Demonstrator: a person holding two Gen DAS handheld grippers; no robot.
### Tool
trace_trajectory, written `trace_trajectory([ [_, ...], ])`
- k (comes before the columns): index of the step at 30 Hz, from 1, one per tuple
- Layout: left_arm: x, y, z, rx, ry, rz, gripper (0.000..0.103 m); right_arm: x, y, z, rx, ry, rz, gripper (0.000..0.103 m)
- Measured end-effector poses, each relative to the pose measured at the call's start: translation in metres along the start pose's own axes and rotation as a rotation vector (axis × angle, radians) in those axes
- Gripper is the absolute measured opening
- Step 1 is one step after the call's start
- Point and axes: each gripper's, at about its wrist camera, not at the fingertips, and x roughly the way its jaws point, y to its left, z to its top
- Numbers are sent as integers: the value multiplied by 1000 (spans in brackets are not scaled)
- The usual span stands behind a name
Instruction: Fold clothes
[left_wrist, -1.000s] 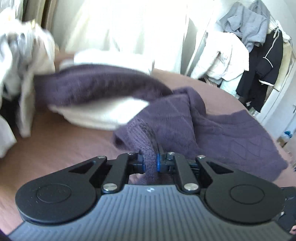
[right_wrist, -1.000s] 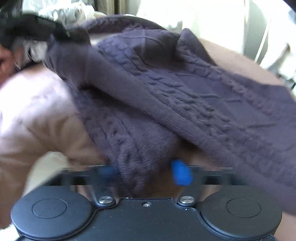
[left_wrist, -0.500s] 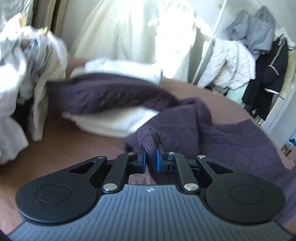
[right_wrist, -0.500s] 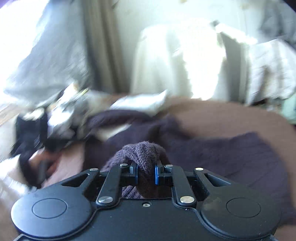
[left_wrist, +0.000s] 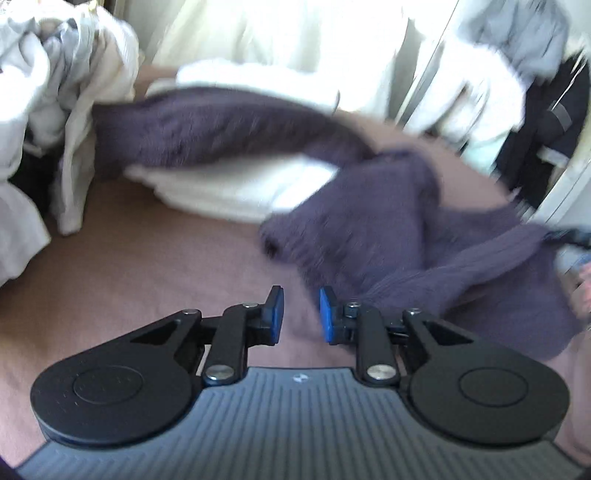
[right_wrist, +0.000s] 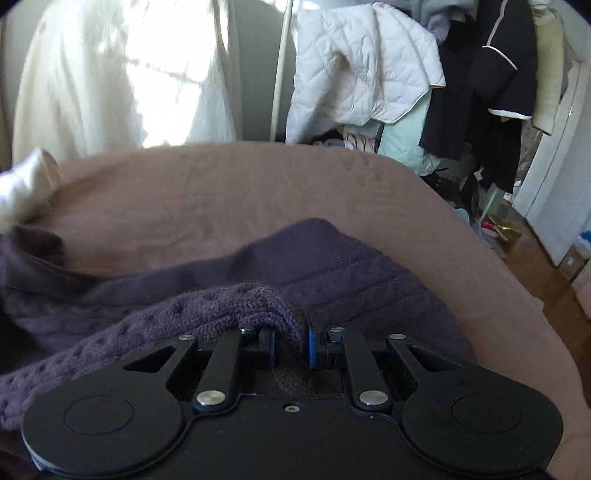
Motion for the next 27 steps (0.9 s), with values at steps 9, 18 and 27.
trace_trajectory([
  [9, 10, -16, -9, 57, 9, -54, 41, 2, -20, -2, -36, -35, -134, 56],
  [18, 9, -40, -7, 221, -61, -112, 47, -63, -16, -59, 41, 12, 308, 57],
  [27, 54, -31, -8, 112, 64, -55, 53, -71, 114, -105, -126, 129, 796, 66],
])
